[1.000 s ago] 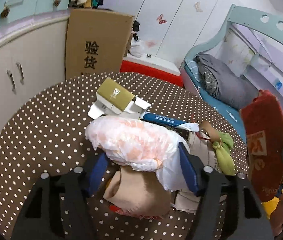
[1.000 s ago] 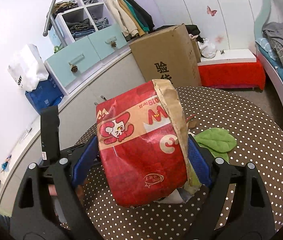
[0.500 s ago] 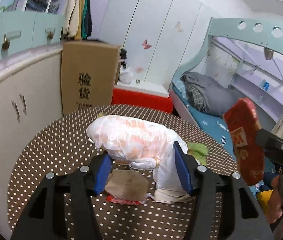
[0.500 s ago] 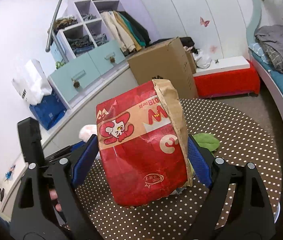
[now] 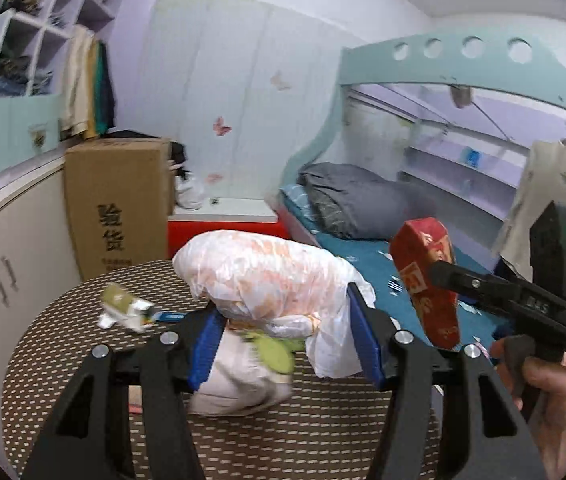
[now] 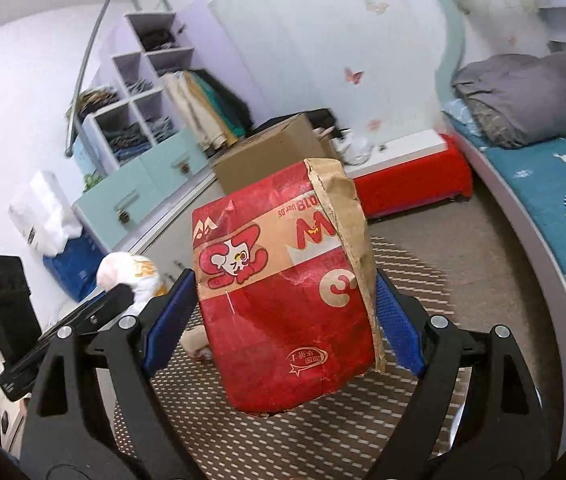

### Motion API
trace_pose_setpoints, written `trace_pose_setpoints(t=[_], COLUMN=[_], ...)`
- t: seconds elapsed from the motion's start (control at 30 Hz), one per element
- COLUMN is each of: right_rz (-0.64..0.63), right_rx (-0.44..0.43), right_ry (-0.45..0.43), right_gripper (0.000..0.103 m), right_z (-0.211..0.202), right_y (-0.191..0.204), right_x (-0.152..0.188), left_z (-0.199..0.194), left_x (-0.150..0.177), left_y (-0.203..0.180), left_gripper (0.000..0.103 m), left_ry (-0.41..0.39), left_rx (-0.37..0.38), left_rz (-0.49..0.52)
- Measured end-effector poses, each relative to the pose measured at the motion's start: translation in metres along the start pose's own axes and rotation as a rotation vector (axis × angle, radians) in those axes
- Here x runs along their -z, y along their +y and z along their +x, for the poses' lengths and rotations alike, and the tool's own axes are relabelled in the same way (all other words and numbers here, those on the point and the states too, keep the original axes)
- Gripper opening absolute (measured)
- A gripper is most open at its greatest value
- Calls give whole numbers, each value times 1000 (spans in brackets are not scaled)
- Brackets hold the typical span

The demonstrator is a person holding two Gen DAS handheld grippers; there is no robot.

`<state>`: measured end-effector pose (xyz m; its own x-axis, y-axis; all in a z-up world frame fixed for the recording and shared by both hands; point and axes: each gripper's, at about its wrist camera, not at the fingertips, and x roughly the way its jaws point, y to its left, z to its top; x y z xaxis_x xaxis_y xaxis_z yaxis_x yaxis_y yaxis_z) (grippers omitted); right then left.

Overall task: Collect trash
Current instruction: 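Carry both bags to the blue bin and lower them into it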

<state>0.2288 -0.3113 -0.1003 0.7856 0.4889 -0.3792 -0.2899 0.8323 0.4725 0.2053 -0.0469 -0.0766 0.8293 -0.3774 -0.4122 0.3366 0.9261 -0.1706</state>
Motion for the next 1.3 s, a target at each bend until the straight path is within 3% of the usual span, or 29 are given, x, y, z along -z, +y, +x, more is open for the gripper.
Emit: trace_pose_setpoints(t=[0.37, 0.6, 1.0, 1.07, 1.3], right_rz=[171, 327, 563, 632, 693], right_rx=[232, 373, 407, 397, 404], right_ry=[-64, 30, 278, 316, 268], right_gripper=[84, 84, 87, 93, 97], right_z=[-74, -77, -12, -1, -9], right_y=[-120, -215, -340, -360, -388], right_x=[20, 64, 163, 182, 197], left_z=[48, 93, 165, 174, 202], left_x=[17, 40, 93, 98, 119], left_y=[-109, -172, -239, -246, -267], left_gripper=[57, 57, 57, 57, 57], left_ry=[85, 181, 349, 365, 429], left_rx=[139, 208, 229, 234, 226], left_rz=[110, 156, 205, 207, 209])
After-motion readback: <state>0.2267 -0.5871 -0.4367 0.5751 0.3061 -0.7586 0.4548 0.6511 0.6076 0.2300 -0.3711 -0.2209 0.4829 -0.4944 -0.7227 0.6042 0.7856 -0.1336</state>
